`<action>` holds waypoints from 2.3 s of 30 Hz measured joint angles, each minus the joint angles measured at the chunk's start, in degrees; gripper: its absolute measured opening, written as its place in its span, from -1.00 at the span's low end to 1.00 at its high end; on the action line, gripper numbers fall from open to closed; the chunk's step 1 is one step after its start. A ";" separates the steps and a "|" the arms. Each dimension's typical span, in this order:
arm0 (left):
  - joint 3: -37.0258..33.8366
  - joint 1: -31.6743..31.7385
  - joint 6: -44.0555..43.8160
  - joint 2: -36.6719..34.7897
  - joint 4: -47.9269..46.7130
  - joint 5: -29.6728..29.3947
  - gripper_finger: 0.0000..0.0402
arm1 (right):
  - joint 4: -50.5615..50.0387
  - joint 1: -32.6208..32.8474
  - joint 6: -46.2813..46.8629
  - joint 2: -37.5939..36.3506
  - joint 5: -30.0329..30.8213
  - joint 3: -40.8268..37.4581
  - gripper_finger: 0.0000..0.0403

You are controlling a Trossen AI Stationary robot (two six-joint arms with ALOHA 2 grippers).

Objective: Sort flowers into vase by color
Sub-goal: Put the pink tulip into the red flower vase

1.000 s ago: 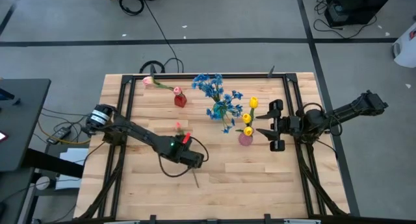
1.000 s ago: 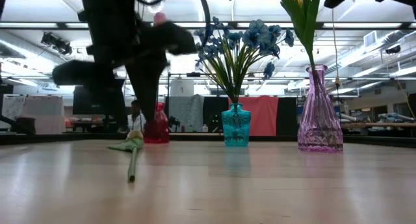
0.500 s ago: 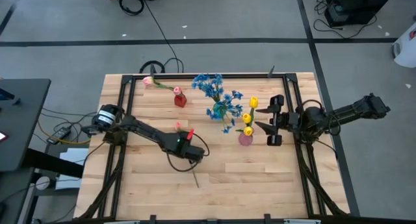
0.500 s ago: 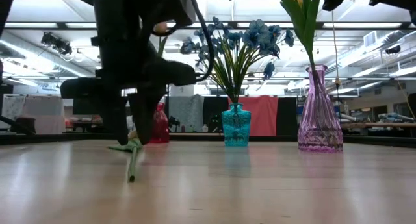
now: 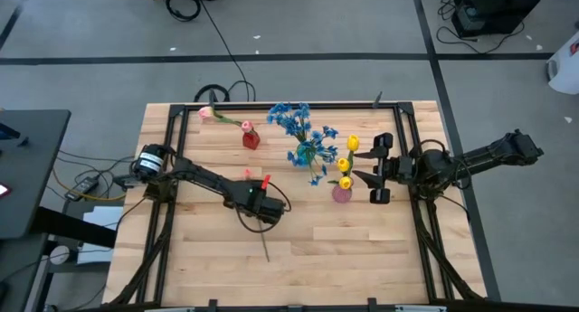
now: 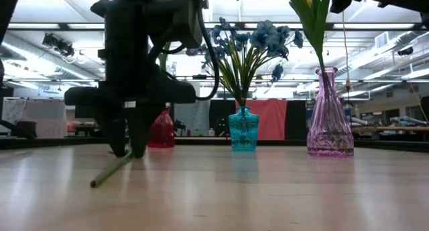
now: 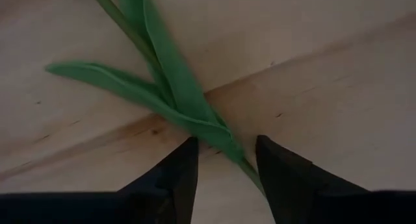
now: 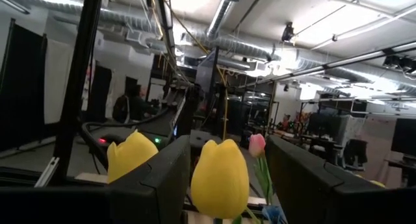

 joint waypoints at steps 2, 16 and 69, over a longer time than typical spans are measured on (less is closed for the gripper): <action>0.00 0.00 0.37 0.00 -0.12 0.85 -0.24 | 0.09 0.00 -0.01 0.15 -0.02 0.00 0.05; 0.54 -0.10 7.40 0.05 -1.47 5.11 -0.95 | 0.35 0.00 -0.06 0.21 -0.04 0.00 0.05; 5.25 -14.08 43.36 -36.27 -14.22 -64.74 -1.00 | -0.39 0.00 0.61 1.39 0.56 0.06 0.05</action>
